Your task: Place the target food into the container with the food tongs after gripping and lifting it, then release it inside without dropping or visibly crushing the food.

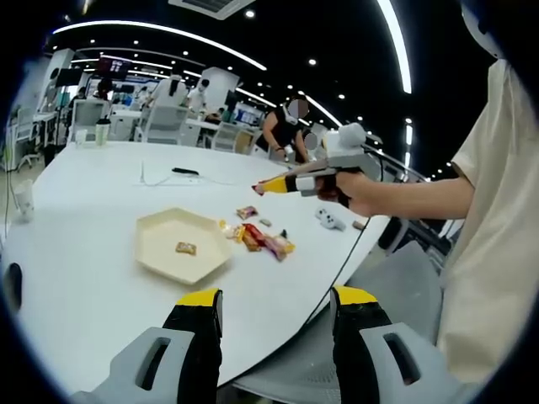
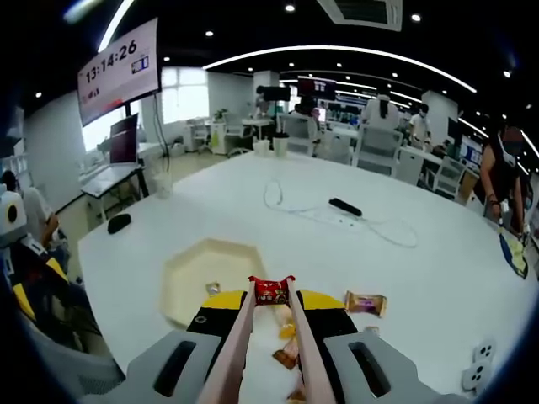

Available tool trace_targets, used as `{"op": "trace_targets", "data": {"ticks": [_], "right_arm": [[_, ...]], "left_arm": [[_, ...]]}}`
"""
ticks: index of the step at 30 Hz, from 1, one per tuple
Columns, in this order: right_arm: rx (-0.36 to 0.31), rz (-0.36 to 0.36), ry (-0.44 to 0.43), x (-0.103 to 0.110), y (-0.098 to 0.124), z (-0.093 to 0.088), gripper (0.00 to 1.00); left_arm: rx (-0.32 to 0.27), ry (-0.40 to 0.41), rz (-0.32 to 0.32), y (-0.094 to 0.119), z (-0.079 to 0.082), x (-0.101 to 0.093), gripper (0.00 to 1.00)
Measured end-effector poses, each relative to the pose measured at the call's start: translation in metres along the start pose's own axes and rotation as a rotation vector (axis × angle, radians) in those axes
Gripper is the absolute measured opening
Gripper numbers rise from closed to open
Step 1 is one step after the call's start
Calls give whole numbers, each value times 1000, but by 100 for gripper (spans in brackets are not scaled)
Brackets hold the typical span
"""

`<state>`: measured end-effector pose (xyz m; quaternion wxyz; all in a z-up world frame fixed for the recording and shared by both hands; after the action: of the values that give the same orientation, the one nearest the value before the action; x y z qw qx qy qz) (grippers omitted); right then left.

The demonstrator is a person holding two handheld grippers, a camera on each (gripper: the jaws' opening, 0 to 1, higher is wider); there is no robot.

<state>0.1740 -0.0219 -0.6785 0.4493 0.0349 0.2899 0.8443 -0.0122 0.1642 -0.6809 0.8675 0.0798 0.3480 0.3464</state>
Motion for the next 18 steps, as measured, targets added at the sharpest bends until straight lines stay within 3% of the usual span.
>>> {"op": "trace_targets", "data": {"ticks": [18], "right_arm": [[-44, 70, 25, 30, -20, 30, 22]], "left_arm": [[-2, 9, 9, 3, -5, 2, 51]]}}
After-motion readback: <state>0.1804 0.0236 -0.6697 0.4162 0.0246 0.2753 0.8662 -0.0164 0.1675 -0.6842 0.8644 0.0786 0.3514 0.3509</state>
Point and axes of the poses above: the point that each gripper's makers call its tool centre point, and the gripper's own axes: y roughly backward along the fingers, x roughly to its left, z roughly out of its top, the point moved 2 cm from there along y, roughly backward along the fingers, and after that the axes turned 12 degrees about y, right-handed, at the moved point
